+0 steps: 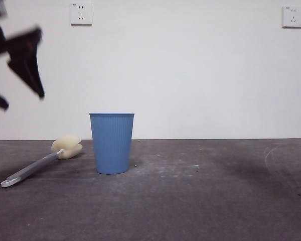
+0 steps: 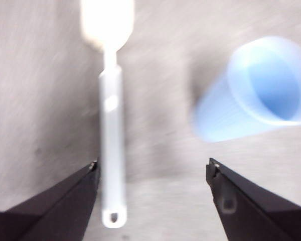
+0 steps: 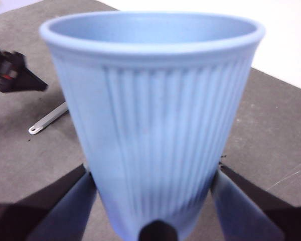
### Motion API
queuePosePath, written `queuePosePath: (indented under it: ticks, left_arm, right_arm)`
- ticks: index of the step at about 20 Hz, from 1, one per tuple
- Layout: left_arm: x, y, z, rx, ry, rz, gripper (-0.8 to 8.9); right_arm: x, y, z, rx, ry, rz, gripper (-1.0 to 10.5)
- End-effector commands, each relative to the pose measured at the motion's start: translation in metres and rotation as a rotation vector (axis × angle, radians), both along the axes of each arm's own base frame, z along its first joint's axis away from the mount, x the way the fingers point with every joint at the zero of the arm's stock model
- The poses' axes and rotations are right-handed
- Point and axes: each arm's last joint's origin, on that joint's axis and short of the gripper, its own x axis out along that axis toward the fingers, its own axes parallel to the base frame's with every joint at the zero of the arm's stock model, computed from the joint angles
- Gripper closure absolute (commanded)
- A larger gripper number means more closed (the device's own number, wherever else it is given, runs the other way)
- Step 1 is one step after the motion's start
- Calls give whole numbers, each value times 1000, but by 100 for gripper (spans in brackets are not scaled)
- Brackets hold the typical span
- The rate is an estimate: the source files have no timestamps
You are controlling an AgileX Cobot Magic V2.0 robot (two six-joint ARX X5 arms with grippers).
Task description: Pick up the cup brush,pick up the cup,insert the brush into the cup,clean the cup,put the cup brush back,put the cup back to the fixed position on the table
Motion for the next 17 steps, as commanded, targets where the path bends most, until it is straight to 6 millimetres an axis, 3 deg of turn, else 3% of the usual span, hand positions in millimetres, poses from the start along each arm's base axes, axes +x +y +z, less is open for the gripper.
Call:
queuePosePath:
  ticks: [1,6,13,17]
  left_arm:
    - [-20,4,18,-33,-78,-47,468]
    - [-71,14,52,-127,-228,-135,468]
    - [-130,24,71,-238,-271,-299,472]
    - [-147,28,79,-216,-252,-317,472]
  right_arm:
    - [1,1,3,10,-33,-13,959]
    - [4,5,-5,3,-68,-37,959]
    - [23,19,-56,116,-153,-106,959]
    - [38,15,-83,176,-183,-160,959]
